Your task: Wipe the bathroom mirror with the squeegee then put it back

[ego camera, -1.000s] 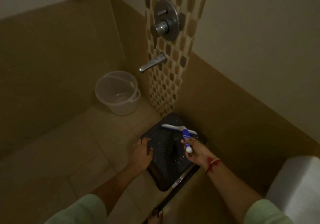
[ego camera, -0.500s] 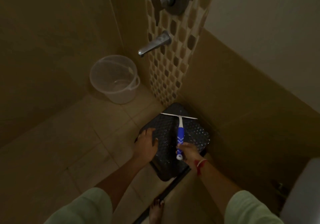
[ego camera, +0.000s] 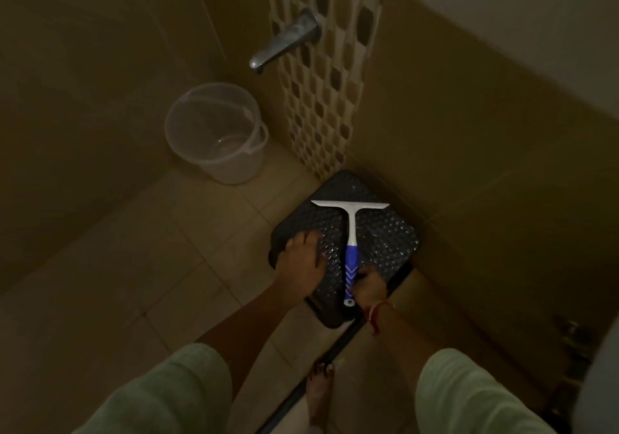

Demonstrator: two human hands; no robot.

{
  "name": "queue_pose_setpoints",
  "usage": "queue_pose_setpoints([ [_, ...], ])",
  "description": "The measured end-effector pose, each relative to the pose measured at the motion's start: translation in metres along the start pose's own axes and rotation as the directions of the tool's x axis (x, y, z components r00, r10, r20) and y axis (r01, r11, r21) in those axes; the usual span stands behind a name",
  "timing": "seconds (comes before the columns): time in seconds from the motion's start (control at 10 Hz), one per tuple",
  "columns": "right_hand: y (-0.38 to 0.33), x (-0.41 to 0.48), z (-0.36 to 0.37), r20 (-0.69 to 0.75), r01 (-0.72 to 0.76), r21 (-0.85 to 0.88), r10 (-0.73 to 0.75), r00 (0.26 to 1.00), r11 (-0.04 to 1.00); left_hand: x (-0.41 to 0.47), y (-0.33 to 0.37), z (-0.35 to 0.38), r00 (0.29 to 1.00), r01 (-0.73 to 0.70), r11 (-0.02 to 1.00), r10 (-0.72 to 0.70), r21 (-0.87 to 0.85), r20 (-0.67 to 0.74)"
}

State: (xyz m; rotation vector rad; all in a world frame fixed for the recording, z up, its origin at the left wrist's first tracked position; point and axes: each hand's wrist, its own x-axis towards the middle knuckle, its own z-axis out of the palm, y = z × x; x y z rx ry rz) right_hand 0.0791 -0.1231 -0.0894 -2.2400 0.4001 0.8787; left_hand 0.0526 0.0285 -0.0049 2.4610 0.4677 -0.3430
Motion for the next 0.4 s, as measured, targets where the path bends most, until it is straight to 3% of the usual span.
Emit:
queue_pose_setpoints([
  [0.2,0.004,-0.019,-0.024,0.034,-0.024,0.175,0.018,0.999,0.984,-0.028,0.006,-0.005,1.000,-0.017,1.000,0.017,0.023,0.018],
  [0.4,-0.010,-0.077,-0.053,0.006,0.057,0.394,-0.064,0.998,0.917,-0.076,0.035,-0.020,0.997,0.017,0.997,-0.023,-0.082,-0.071],
])
